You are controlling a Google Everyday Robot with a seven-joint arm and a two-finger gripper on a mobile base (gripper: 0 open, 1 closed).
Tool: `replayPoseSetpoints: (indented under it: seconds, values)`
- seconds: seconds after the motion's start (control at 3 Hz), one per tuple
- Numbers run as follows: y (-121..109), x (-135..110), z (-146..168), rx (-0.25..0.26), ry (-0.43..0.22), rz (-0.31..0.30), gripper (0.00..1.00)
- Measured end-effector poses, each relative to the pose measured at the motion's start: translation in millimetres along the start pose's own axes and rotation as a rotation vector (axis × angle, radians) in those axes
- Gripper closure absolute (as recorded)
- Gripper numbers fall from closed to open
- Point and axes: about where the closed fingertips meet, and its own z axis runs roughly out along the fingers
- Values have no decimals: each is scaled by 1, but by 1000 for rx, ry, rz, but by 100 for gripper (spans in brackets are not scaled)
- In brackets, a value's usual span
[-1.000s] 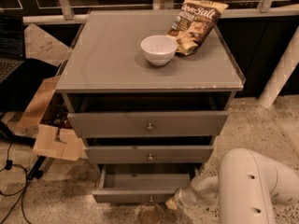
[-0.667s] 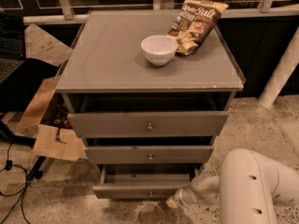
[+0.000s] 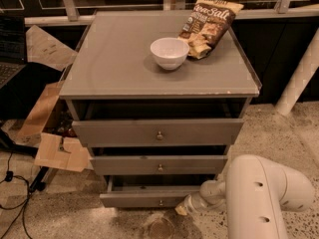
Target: Close bottom drawer
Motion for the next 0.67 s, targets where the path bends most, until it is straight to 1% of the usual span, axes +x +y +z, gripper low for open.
replayPoseSetpoints:
  seconds: [0.33,0.67]
  values:
    - [-13,-9,9,29,-23,6,100]
    - [-21,-17,9,49,-33,-12,100]
